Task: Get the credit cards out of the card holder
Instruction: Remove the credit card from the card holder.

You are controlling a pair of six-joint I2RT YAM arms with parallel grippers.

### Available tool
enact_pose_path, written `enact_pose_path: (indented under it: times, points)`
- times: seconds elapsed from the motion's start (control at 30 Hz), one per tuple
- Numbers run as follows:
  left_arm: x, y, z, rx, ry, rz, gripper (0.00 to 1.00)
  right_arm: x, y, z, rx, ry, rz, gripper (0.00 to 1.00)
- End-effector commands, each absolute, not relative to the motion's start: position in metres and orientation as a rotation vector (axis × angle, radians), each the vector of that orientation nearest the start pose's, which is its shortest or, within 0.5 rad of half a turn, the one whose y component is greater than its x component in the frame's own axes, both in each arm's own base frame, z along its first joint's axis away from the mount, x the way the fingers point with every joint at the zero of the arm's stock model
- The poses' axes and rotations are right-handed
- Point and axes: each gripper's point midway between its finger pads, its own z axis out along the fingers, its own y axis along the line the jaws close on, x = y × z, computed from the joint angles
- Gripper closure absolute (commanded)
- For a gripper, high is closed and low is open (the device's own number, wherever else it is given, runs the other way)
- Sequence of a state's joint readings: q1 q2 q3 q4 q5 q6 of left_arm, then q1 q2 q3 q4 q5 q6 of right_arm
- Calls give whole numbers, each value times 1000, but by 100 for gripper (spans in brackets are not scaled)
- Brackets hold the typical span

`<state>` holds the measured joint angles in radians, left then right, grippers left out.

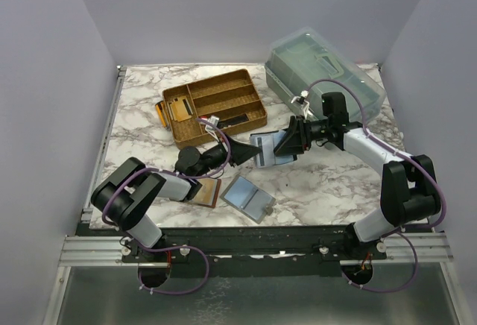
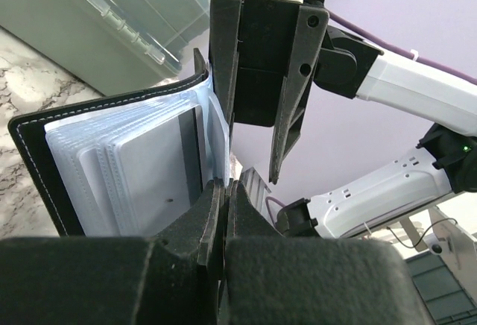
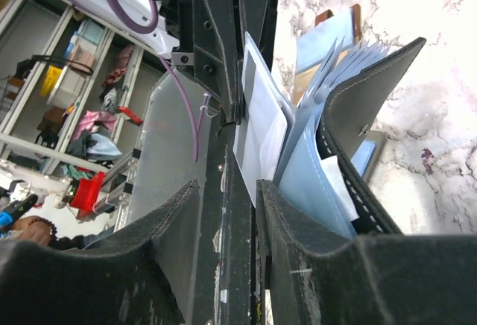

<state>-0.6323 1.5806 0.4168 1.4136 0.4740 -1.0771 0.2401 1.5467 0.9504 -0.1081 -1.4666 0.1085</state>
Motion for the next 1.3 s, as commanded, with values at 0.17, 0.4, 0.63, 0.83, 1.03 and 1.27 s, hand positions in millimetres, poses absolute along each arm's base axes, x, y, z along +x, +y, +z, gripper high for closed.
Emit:
enact_pose_path:
  times: [0.17, 0.4, 0.63, 0.83, 1.03, 1.27]
  points:
    - [237, -321, 246, 202, 1415, -1760, 100, 258, 238, 182, -854, 1922, 1640, 56]
    - [237, -322, 249, 206, 1410, -1769, 100, 258, 238, 180, -855, 1922, 1633, 53]
    - [237, -324, 254, 218, 1398, -1773, 100, 264, 237, 176, -839, 1951, 1580, 49]
    - [236, -327, 256, 225, 1404, -1775, 100, 256, 238, 182, -858, 1917, 1662, 47]
    - [232, -347, 258, 254, 1398, -1809, 100, 248, 240, 187, -859, 1879, 1776, 47]
    - [233, -356, 255, 251, 1402, -1815, 100, 248, 240, 190, -853, 1875, 1781, 63]
